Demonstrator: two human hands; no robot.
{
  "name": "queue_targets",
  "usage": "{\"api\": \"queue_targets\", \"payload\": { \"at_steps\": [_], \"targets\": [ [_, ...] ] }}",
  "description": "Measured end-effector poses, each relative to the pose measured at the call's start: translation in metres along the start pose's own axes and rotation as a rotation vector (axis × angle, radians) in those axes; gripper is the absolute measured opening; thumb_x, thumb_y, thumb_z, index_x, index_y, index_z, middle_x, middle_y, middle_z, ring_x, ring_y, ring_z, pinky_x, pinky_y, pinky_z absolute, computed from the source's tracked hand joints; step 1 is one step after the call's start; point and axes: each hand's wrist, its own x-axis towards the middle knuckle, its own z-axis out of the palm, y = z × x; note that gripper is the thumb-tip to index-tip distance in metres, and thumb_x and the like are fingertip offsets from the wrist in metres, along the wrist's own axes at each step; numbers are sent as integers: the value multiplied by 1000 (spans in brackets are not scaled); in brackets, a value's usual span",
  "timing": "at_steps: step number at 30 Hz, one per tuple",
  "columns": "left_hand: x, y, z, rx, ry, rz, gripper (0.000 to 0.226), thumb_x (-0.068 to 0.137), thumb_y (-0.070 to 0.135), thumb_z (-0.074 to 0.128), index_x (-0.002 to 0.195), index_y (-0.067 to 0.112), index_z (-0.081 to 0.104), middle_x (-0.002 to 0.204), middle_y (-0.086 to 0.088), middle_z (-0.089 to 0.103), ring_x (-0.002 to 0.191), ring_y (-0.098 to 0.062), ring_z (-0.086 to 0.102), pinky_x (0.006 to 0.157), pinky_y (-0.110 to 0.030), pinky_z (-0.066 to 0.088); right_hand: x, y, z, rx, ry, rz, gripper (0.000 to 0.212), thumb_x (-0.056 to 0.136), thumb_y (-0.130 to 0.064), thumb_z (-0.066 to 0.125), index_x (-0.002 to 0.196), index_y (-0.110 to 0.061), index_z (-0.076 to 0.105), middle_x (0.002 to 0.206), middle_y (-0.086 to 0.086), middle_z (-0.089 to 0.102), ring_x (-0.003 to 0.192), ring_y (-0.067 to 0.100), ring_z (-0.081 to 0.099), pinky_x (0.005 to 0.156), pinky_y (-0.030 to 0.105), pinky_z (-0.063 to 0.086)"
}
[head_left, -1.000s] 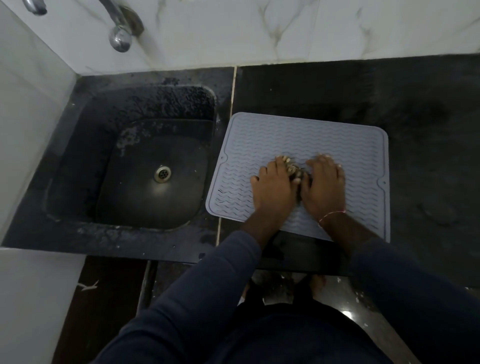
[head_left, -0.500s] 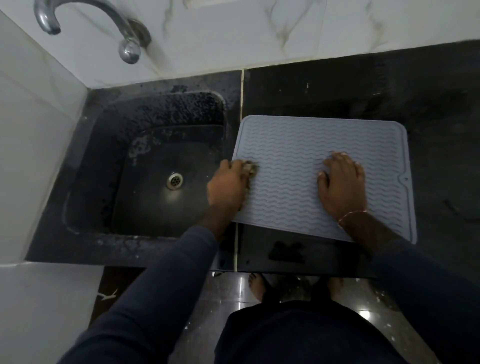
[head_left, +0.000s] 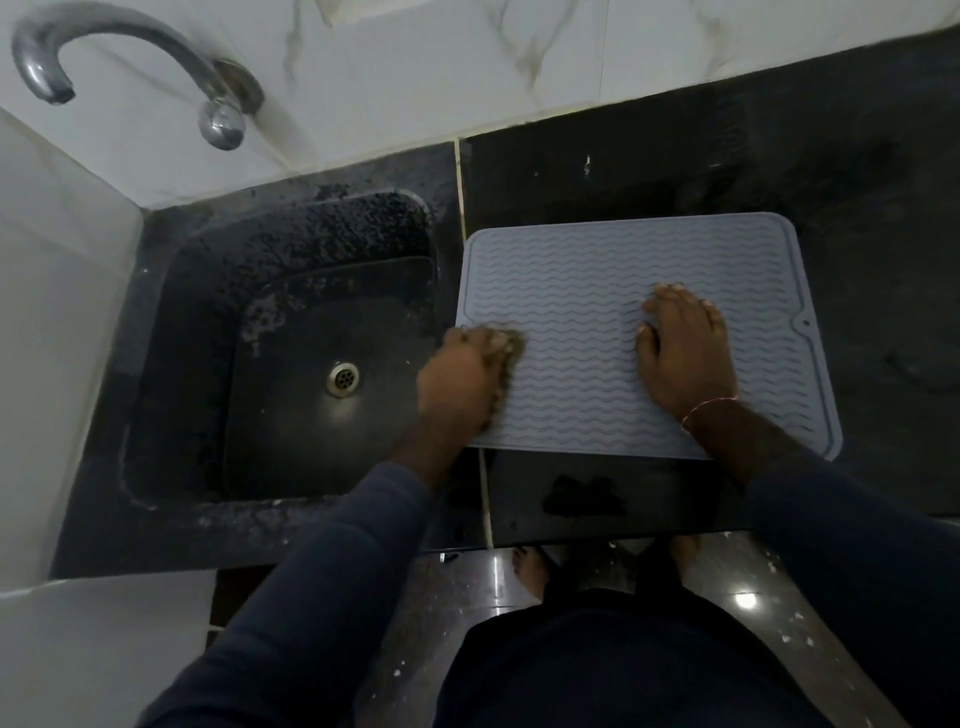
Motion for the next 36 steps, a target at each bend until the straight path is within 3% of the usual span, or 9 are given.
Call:
{"api": "queue_targets", "payload": {
  "at_steps": [3,7,12,16,20,24,27,31,36],
  "targets": [
    [2,-25,-17,113,62,-69,34,99,42,43,120,19,54,114,-12,50,95,-37,60,77,-42,47,1,-1,0,-27,-9,4,44,91,-28,41,127,-7,54,140,13,51,136,28,41,116,47,20],
    [3,31,-5,-78,123,57,33,97,39,48,122,19,54,117,-10,50,95,-31,58,73,-36,43,2,-3,1,-72,-40,14,45,91,-29,39,129,-8,53,141,13,49,136,29,39,115,48,20],
    [-16,90,29,-69,-25,184,32,99,32,44,125,16,53,118,-12,51,99,-29,57,76,-40,46,-1,3,-1,-41,-58,-4,51,88,-25,29,130,-6,53,144,15,47,138,30,37,117,47,17],
    [-10,22,3,-30,9,16,27,100,28,43,120,16,55,111,-5,50,99,-23,57,78,-37,43,0,-1,-2,-7,-66,13,49,86,-16,34,130,-6,53,145,14,46,139,30,36,117,47,15],
    [-12,-43,-12,-34,92,-125,33,97,36,46,122,17,54,116,-13,53,97,-36,60,79,-42,47,0,-3,-4,-16,-63,24,54,84,-22,29,129,-7,54,144,14,47,138,30,37,117,47,16],
    [-14,31,9,-175,128,22,34,95,35,52,124,18,55,117,-11,55,99,-29,58,77,-32,42,1,-6,-5,-58,-84,21,61,81,-28,23,130,-9,53,144,13,47,138,29,36,116,49,18],
    [-31,109,38,-189,57,168,31,95,35,50,121,19,56,116,-10,53,93,-29,58,71,-36,43,0,-3,-7,-60,-101,-7,62,82,-33,26,132,-8,50,145,14,45,139,30,34,116,49,17],
    [-31,78,41,-98,60,62,29,96,32,47,121,18,52,118,-9,50,95,-29,59,75,-43,50,1,-3,-5,-31,-73,0,63,80,-29,22,132,-9,52,145,13,46,139,28,35,117,48,17],
    [-29,5,8,-22,164,-195,30,95,32,49,121,16,51,120,-13,50,93,-39,60,74,-42,45,1,-2,-5,-57,-76,-8,57,82,-24,27,132,-10,52,144,12,46,139,28,35,116,48,18]
  ]
}}
